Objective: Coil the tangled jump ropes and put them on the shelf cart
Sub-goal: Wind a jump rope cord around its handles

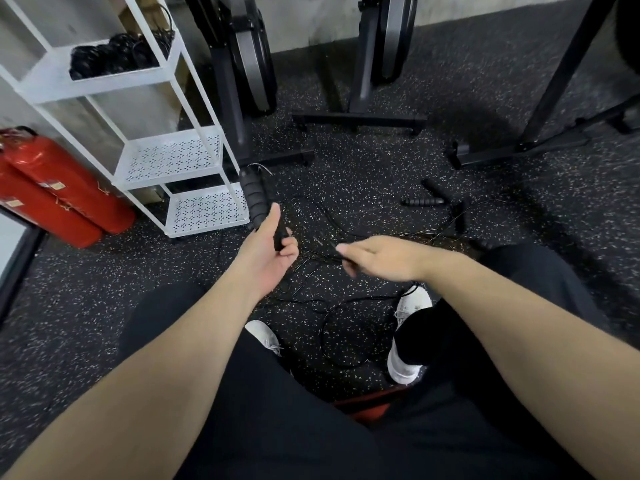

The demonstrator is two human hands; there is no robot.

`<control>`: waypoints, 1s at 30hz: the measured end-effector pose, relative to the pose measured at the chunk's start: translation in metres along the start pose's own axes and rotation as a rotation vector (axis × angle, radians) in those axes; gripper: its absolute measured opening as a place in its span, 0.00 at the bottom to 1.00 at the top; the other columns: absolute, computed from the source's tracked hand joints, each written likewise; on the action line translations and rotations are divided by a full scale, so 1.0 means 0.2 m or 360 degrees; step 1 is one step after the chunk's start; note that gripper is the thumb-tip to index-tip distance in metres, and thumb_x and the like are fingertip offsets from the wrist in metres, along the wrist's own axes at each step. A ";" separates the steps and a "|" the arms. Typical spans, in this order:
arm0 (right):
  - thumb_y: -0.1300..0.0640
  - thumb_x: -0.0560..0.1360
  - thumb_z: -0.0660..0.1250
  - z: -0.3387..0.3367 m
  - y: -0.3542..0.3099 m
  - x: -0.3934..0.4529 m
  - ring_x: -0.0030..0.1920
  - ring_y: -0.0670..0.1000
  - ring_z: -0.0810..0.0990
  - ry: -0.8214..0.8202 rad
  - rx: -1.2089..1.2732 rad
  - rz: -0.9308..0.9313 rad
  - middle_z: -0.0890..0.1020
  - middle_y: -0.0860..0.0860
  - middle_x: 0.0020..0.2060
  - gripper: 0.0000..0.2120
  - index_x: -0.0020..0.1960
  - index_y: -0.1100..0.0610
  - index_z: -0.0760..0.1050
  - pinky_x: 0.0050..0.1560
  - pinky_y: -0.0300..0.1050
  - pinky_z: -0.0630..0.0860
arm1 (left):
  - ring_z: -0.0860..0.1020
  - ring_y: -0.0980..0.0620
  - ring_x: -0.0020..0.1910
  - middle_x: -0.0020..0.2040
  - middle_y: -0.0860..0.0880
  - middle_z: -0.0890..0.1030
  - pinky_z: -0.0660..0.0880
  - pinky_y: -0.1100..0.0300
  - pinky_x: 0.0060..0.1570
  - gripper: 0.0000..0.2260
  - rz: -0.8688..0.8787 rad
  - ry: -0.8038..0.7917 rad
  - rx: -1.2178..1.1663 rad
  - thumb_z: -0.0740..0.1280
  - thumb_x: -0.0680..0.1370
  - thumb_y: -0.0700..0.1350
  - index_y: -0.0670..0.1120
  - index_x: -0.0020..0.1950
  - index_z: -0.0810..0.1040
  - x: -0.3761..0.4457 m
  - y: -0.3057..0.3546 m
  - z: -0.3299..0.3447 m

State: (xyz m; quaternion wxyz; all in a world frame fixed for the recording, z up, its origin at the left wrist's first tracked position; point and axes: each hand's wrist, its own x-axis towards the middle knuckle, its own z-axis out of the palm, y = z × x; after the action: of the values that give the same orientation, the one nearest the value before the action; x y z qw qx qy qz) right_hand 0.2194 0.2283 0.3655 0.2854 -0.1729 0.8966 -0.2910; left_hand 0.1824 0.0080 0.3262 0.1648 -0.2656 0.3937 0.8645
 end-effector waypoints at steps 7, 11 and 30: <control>0.34 0.83 0.48 0.15 -0.10 0.04 0.43 0.46 0.76 -0.0288 -0.0476 -0.0103 0.77 0.42 0.40 0.25 0.43 0.48 0.74 0.56 0.49 0.73 | 0.66 0.58 0.29 0.35 0.53 0.70 0.68 0.65 0.30 0.23 0.0093 -0.0045 0.0426 0.77 0.74 0.50 0.47 0.62 0.70 0.00 -0.05 0.00; 0.35 0.84 0.49 0.15 -0.11 0.03 0.49 0.50 0.75 -0.0335 -0.0527 -0.0081 0.81 0.45 0.53 0.26 0.59 0.49 0.79 0.63 0.50 0.74 | 0.68 0.57 0.29 0.37 0.52 0.71 0.66 0.63 0.31 0.19 0.0071 -0.0092 0.0447 0.76 0.76 0.43 0.47 0.60 0.70 0.01 -0.06 -0.01; 0.37 0.84 0.53 0.16 0.01 0.07 0.36 0.44 0.73 -0.0392 -0.0114 0.0061 0.75 0.46 0.33 0.26 0.41 0.54 0.76 0.46 0.43 0.67 | 0.69 0.55 0.31 0.36 0.52 0.73 0.59 0.61 0.30 0.06 0.0142 -0.0085 0.0756 0.64 0.78 0.38 0.49 0.50 0.75 -0.02 -0.07 0.01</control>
State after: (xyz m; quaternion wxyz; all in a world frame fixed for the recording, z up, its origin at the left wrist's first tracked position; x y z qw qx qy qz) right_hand 0.2278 0.2087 0.3375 0.3926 -0.2002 0.8678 -0.2297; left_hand 0.1916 0.0184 0.3217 0.1946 -0.1788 0.5928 0.7608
